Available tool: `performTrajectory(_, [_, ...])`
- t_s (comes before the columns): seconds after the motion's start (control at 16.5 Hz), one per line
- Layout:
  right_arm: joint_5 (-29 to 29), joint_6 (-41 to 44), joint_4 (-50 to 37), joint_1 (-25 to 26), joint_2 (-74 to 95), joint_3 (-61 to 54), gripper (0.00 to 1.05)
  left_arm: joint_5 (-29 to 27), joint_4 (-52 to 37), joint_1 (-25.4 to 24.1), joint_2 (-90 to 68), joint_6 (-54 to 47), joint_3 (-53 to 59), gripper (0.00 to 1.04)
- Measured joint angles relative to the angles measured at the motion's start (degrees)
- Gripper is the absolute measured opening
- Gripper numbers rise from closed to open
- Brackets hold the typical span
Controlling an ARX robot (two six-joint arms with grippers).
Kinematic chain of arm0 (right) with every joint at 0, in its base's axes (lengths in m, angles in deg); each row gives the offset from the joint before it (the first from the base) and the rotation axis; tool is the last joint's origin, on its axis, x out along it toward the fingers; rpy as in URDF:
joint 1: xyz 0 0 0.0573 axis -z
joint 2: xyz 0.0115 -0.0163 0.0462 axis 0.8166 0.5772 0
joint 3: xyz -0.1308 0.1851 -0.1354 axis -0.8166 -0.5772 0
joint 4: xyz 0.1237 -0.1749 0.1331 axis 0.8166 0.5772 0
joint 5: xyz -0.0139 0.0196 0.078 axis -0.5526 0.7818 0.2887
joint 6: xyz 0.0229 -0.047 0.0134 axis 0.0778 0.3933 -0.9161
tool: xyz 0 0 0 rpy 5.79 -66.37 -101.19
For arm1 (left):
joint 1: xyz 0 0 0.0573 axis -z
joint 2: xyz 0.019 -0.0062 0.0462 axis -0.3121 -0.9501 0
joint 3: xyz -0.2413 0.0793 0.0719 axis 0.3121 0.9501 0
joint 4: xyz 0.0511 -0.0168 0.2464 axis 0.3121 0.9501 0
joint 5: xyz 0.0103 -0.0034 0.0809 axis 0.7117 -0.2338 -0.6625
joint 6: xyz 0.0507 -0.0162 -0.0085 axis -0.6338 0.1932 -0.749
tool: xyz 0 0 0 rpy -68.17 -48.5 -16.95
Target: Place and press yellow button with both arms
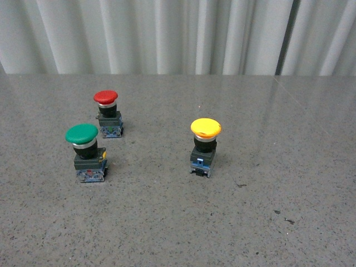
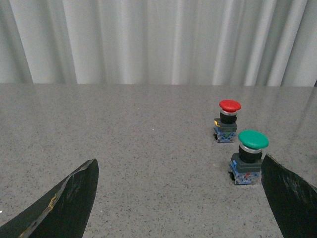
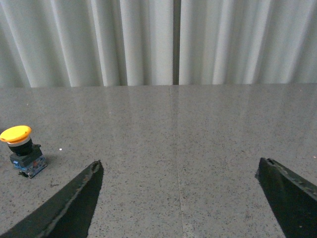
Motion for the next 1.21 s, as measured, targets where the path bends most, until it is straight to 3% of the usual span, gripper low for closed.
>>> performTrajectory(0.06, [0.00, 0.00, 0.00, 0.00, 0.00, 0.00, 1.00, 0.00, 0.02, 0.00, 0.00, 0.00, 0.00, 0.98])
performTrajectory(1.21, [0.00, 0.00, 0.00, 0.00, 0.00, 0.00, 0.98, 0.00, 0.02, 0.00, 0.00, 0.00, 0.00, 0.98])
